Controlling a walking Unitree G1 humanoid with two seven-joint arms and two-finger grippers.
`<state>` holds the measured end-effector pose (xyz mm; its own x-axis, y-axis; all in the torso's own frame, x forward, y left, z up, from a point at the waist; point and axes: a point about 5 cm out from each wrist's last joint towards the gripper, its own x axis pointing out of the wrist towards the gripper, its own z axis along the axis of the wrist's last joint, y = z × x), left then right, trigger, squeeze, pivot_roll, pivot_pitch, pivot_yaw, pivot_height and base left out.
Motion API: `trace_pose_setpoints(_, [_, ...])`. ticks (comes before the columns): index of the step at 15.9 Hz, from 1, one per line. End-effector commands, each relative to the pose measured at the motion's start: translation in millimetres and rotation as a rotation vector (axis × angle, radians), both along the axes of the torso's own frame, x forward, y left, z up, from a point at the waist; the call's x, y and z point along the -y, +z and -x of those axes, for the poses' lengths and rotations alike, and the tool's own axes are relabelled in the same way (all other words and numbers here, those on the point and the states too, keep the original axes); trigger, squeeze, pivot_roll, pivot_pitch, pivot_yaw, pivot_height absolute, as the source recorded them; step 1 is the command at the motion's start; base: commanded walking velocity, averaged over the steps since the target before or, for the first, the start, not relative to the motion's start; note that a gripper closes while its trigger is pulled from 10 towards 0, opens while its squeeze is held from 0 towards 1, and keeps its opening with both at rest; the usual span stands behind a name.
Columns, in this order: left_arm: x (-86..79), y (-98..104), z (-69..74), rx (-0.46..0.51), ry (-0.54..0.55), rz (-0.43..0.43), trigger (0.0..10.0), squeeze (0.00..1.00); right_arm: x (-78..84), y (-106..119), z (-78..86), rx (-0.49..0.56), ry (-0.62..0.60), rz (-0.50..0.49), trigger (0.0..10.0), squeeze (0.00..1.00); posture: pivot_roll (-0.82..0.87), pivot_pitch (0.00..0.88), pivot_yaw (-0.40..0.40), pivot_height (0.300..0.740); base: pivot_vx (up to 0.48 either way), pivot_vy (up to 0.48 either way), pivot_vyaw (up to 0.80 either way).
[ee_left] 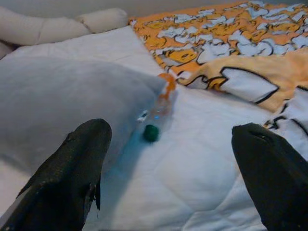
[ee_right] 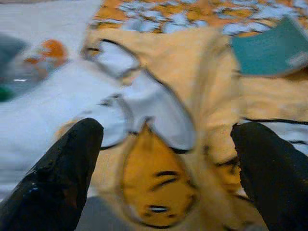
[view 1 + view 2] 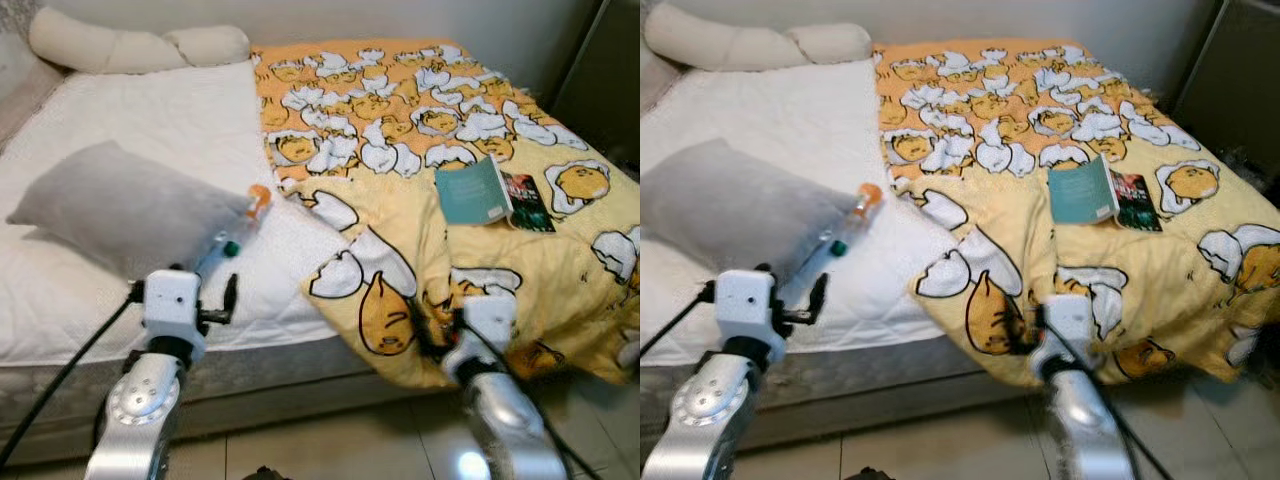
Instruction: Clean up the room
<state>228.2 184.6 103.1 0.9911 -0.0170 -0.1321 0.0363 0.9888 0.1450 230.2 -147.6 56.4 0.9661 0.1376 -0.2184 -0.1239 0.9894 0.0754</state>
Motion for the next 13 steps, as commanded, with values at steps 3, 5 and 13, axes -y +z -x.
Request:
trace_pose_setpoints(3, [3.7,1.0,-1.5,0.011,-0.002,-0.001,10.0,0.0,5.9,2.5,-6.6,0.018,-0.027,0.003,10.0,0.0,0.03,0.0,0.032,0.74,0.0,0.315,0.0])
trace_pose_setpoints(5, [2.3,2.3,-3.5,0.016,0.001,-0.004,10.0,0.0,6.0,1.5,-8.0,0.014,-0.05,-0.002,10.0,0.0,0.03,0.0,0.033,0.74,0.0,0.315,0.0])
trace_pose_setpoints(13, [0.8,9.4,-7.6,0.061,0.035,0.01,10.0,0.0,11.5,0.3,-7.6,0.027,-0.09,0.081,10.0,0.0,0.03,0.0,0.035,0.74,0.0,0.076,0.0])
